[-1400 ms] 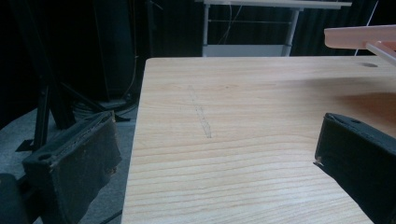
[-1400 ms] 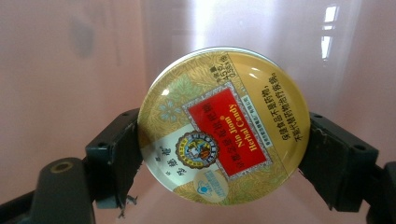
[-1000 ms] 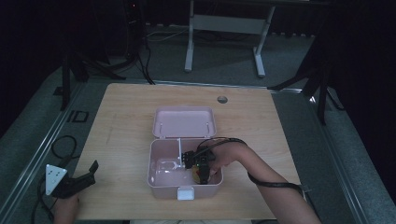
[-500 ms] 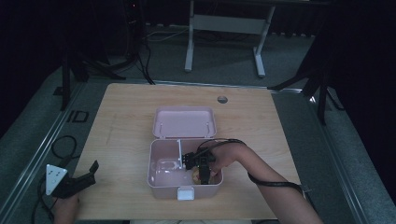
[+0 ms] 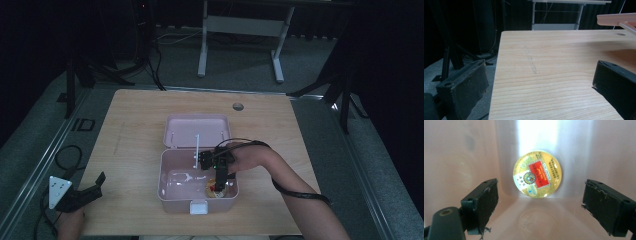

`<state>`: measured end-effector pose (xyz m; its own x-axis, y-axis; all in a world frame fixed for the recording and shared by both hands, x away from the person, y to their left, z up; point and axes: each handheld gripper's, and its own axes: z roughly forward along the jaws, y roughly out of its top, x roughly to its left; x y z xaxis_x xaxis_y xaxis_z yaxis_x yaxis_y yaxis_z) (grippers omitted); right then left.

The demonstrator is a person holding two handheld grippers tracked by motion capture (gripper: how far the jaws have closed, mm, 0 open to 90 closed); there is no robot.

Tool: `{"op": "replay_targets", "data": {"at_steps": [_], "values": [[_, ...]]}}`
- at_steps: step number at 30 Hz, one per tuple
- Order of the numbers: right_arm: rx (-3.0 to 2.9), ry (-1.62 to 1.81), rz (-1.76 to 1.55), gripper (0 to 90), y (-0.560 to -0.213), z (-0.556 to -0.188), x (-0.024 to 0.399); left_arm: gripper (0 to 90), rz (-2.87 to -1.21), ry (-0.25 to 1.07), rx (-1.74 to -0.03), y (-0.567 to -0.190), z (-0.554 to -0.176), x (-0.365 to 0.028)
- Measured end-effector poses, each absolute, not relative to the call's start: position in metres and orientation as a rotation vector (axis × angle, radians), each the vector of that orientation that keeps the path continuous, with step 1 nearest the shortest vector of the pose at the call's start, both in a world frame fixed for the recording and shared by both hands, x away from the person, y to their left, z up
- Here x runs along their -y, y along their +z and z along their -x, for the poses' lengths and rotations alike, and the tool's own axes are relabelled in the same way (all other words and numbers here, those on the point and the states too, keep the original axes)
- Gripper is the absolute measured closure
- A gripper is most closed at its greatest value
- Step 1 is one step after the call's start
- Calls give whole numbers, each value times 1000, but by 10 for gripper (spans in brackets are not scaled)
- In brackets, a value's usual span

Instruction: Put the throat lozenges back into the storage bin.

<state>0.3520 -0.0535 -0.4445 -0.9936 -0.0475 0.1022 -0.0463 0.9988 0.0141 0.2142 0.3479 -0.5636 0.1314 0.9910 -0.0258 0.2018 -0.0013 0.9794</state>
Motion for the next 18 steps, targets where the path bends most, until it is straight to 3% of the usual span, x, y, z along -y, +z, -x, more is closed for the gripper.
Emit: {"op": "replay_targets", "data": {"at_steps": [11, 18], "values": [[3149, -446, -10, 128, -381, -355, 99, 3, -1406, 996, -1259, -564, -214, -348], [3201, -626, 153, 126, -372, -365, 147, 3, -1407, 995, -1259, -564, -214, -348]]}}
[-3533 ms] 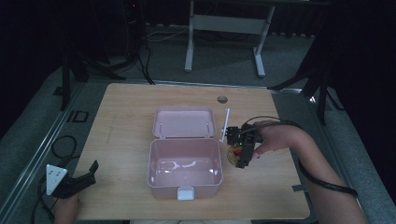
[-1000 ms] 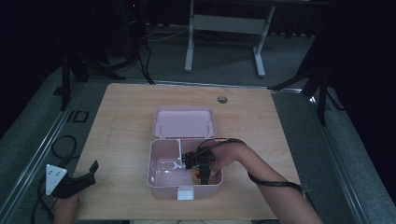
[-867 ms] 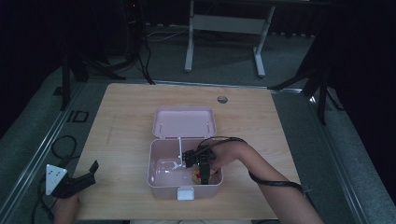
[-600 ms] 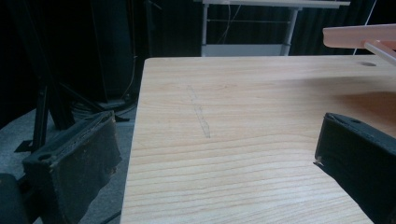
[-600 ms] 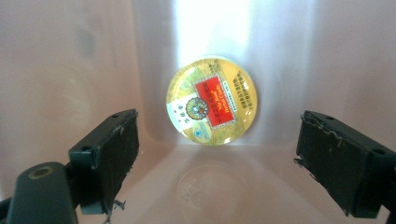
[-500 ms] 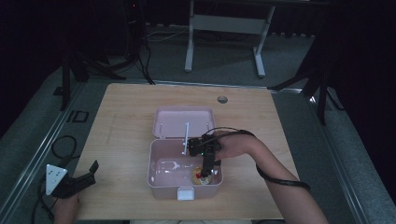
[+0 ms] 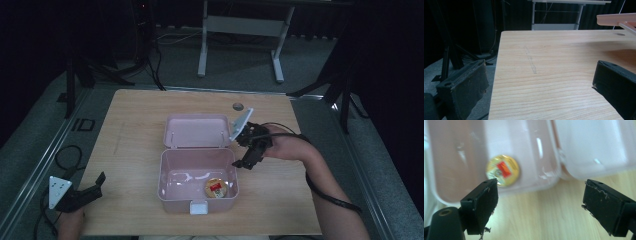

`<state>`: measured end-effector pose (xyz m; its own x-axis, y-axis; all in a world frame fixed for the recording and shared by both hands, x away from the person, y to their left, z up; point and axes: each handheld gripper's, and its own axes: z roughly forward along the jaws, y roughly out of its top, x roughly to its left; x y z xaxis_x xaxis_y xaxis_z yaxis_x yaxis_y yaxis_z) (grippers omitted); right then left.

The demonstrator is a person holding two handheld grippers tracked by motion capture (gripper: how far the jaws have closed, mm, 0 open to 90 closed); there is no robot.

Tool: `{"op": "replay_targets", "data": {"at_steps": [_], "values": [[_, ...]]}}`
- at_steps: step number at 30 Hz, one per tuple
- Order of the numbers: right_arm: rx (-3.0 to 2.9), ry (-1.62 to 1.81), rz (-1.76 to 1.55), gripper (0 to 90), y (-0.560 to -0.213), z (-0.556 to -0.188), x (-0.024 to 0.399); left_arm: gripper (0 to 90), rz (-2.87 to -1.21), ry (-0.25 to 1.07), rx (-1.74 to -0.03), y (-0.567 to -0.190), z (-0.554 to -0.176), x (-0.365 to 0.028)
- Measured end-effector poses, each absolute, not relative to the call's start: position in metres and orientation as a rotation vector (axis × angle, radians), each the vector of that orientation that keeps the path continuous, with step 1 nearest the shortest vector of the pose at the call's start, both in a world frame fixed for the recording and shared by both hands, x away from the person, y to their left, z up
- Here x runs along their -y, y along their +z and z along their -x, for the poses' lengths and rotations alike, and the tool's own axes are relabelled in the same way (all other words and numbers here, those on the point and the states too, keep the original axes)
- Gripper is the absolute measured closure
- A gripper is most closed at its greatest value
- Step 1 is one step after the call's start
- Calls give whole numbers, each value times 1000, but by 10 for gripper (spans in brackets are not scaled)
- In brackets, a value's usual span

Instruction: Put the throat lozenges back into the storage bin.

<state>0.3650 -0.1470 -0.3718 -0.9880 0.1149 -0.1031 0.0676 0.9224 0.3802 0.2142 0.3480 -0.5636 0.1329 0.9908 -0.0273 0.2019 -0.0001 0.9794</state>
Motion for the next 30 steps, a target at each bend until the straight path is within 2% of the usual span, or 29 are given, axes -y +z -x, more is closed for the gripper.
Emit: {"op": "replay_targets", "data": {"at_steps": [4, 5, 9, 11, 20, 22, 23, 30], "values": [[-2919, 615, -200, 125, -378, -368, 169, 3, -1408, 995, -1259, -564, -214, -348], [-2888, 639, -262, 123, -388, -371, 186, 3, -1408, 996, -1259, -564, -214, -348], [-2855, 669, -339, 118, -405, -374, 204, 3, -1409, 996, -1260, -564, -214, -348], [-2803, 704, -426, 118, -424, -379, 220, 2, -1406, 997, -1260, -564, -214, -348], [-2627, 841, -703, 118, -484, -388, 254, 3, -1406, 996, -1260, -564, -214, -348], [-2627, 841, -703, 118, -484, -388, 254, 2, -1406, 995, -1261, -564, -214, -348], [-2523, 903, -810, 117, -502, -388, 265, 3, -1405, 995, -1260, -564, -214, -348], [-2201, 953, -1074, 118, -533, -382, 296, 3, -1405, 996, -1261, -564, -214, -348]]}}
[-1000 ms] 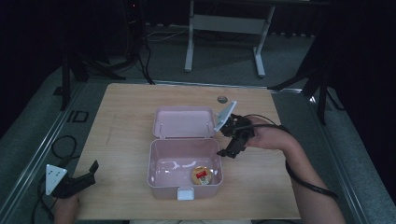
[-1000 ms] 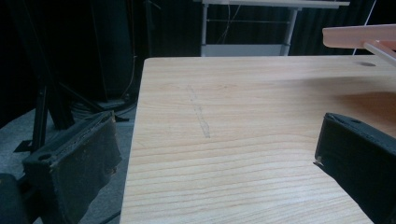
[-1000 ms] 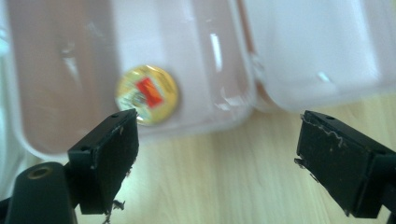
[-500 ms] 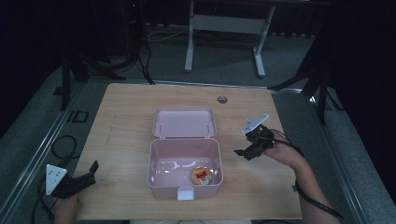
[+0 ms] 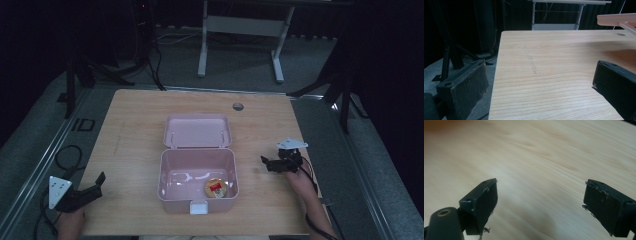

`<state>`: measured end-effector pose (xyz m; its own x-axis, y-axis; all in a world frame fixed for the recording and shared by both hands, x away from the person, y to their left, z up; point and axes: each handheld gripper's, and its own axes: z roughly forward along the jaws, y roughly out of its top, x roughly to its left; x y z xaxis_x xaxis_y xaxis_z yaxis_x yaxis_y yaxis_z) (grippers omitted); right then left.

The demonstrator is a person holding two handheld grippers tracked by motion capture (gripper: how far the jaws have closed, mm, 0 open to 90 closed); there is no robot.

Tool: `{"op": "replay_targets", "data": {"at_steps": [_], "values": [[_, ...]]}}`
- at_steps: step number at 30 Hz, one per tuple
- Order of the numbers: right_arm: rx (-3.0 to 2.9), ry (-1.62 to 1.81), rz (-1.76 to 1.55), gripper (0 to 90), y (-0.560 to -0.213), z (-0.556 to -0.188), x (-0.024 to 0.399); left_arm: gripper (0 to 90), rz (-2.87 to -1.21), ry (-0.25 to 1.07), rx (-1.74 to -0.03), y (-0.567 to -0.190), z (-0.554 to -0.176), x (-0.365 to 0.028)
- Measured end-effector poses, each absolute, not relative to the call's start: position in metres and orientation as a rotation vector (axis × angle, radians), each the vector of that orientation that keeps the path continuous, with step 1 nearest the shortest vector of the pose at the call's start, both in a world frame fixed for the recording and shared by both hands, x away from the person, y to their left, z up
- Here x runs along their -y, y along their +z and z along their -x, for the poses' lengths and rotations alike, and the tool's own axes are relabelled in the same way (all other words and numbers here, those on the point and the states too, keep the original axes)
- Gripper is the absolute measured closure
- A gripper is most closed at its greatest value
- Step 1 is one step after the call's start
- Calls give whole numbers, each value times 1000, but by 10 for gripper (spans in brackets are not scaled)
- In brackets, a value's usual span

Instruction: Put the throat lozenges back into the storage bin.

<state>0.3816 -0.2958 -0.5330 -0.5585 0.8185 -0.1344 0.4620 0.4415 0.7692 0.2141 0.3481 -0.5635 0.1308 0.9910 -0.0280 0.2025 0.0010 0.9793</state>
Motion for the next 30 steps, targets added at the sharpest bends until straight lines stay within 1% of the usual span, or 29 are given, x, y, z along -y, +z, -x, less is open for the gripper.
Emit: {"op": "replay_targets", "data": {"at_steps": [5, 15, 30], "values": [[-2075, 900, -1232, 118, -546, -378, 316, 3, -1407, 996, -1261, -564, -214, -348], [-1761, 880, -1449, 119, -546, -366, 351, 3, -1409, 997, -1263, -563, -214, -348], [-1671, 886, -1568, 131, -545, -366, 369, 3, -1411, 995, -1264, -563, -215, -348]]}}
